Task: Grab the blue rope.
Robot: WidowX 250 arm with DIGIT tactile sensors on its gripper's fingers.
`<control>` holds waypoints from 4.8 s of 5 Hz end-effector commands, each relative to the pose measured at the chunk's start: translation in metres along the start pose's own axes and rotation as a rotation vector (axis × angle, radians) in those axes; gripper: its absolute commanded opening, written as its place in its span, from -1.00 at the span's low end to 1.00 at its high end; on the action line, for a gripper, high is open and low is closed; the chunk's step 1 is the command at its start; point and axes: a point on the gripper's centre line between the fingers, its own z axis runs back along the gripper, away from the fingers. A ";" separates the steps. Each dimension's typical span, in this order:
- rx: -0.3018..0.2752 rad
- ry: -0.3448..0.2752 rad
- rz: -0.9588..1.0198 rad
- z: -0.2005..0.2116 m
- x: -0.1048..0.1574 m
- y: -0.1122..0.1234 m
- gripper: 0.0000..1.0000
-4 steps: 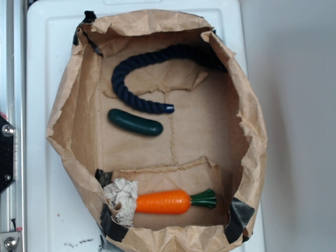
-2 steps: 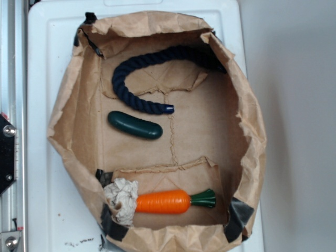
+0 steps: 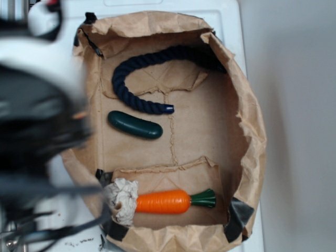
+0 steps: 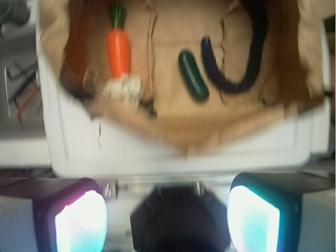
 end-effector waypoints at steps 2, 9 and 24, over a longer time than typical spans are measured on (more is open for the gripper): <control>-0.040 -0.171 0.006 -0.045 0.070 0.045 1.00; 0.064 -0.139 0.179 -0.076 0.084 0.061 1.00; 0.149 -0.227 0.406 -0.104 0.048 0.171 1.00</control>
